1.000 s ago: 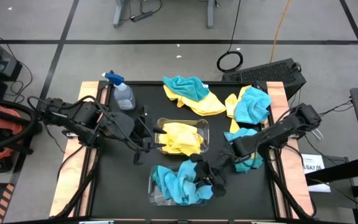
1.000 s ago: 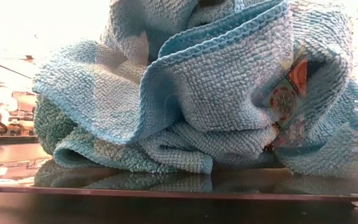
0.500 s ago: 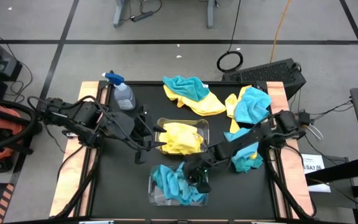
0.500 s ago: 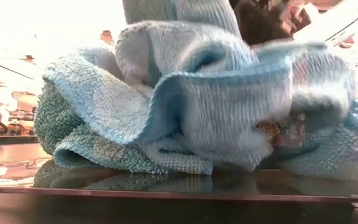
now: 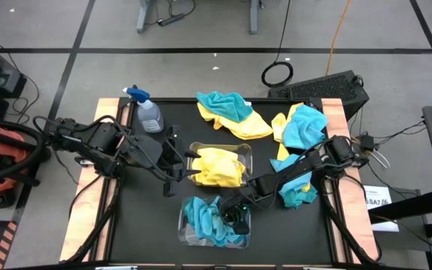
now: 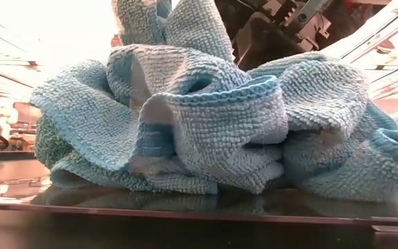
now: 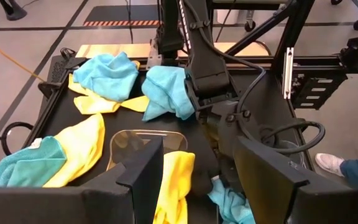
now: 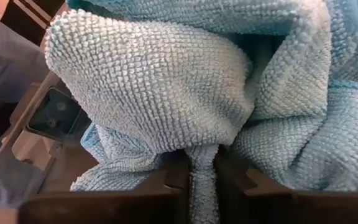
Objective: Sort microfiber towel by color & place in baskets
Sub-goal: Put the blue microfiber cloth into the bottom transparent bin
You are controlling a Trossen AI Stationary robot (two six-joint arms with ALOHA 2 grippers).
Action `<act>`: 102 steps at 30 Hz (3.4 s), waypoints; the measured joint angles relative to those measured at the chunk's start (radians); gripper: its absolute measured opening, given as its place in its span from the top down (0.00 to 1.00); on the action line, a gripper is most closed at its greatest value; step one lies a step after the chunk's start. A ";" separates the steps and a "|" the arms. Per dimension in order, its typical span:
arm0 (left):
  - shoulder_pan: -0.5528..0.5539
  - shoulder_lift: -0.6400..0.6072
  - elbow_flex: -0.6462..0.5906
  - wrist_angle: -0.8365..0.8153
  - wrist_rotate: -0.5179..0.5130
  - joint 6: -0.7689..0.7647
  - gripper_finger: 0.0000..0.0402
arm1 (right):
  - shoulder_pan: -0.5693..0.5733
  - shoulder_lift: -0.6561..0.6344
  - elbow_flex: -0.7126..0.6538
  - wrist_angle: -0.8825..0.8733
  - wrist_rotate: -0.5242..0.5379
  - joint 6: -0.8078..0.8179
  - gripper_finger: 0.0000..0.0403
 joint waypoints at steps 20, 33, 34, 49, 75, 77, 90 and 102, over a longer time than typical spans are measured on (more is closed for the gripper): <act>0.000 0.000 0.000 0.000 -0.002 0.000 0.50 | -0.004 -0.343 -0.005 -0.061 -0.022 0.011 0.46; 0.000 0.000 0.000 -0.001 -0.002 0.000 0.50 | -0.019 -0.647 -0.004 -0.576 0.143 0.031 0.48; 0.000 0.000 0.000 -0.001 -0.002 0.000 0.50 | -0.019 -0.665 -0.004 -0.637 0.143 0.047 0.48; 0.000 0.001 0.000 0.000 -0.002 0.001 0.50 | 0.097 -0.723 -0.051 -1.133 0.218 0.142 0.48; 0.000 0.007 -0.053 0.028 -0.002 -0.001 0.50 | 0.128 -0.723 -0.385 -1.004 0.372 0.248 0.74; 0.000 0.007 -0.053 0.028 -0.002 -0.001 0.50 | 0.128 -0.723 -0.387 -1.002 0.371 0.256 0.85; 0.000 0.007 -0.053 0.034 -0.002 -0.001 0.50 | 0.143 -0.822 -0.236 -1.134 0.341 0.326 0.99; 0.000 0.007 -0.053 0.064 -0.002 0.000 0.50 | 0.148 -0.970 -0.003 -1.483 0.420 0.442 1.00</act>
